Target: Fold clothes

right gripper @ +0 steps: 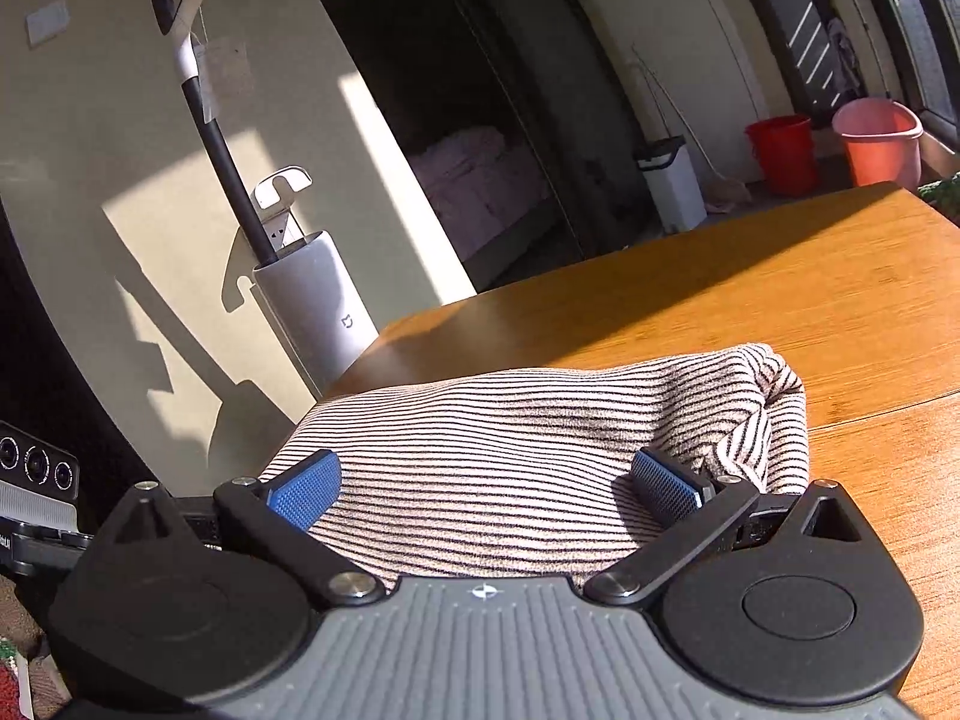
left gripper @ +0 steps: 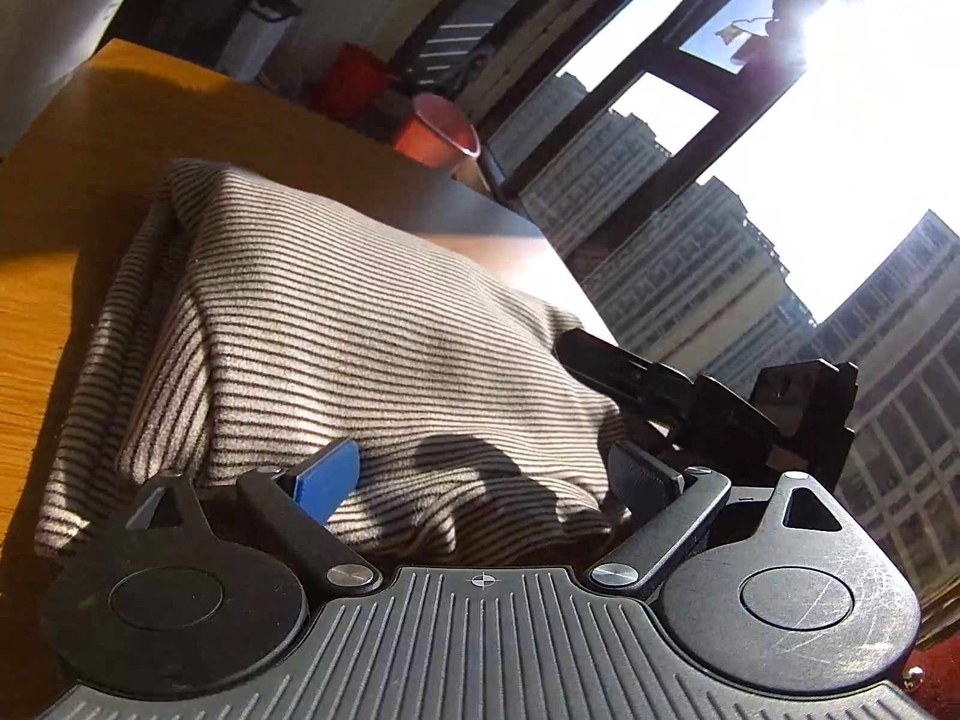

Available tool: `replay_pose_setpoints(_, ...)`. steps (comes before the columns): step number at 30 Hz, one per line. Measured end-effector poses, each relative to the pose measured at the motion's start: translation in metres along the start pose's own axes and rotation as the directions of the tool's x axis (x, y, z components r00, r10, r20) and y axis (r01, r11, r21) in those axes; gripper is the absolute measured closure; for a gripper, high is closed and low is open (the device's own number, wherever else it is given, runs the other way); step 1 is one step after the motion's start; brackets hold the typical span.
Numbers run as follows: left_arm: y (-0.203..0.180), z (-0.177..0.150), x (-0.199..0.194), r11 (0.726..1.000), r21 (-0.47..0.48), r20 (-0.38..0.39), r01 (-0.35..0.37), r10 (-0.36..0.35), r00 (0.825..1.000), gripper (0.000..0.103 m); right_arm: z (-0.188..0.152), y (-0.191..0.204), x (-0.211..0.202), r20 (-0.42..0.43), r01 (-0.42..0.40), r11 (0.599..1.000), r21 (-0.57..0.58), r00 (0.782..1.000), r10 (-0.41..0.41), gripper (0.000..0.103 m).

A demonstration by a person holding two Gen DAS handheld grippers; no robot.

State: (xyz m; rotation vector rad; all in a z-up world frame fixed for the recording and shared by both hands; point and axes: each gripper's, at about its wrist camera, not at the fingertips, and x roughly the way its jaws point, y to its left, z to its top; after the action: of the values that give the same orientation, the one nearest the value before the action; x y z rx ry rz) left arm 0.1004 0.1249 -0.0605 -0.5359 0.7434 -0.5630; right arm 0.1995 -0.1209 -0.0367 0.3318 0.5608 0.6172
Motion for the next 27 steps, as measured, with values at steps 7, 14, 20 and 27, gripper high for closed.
replay_pose_setpoints(7,0.019,0.035,0.030,1.000,0.010,0.028,0.011,-0.011,1.000,0.005,-0.002,0.000,-0.006,0.037,0.055,0.998,0.030,0.998,-0.056,0.000)
replay_pose_setpoints(14,0.034,0.072,0.056,0.997,-0.082,0.060,-0.005,0.009,0.998,0.006,-0.016,0.025,-0.017,0.020,0.116,0.993,-0.018,0.993,-0.116,0.000)
replay_pose_setpoints(20,0.005,0.059,0.039,0.989,-0.030,0.058,-0.143,0.145,0.988,0.005,-0.009,0.061,-0.049,0.048,0.196,0.948,-0.252,0.981,-0.190,0.000)
replay_pose_setpoints(27,-0.027,0.020,0.028,0.986,0.010,-0.011,-0.168,0.168,0.986,0.000,0.034,0.006,-0.014,0.042,0.394,0.889,-0.233,0.918,-0.395,0.000)
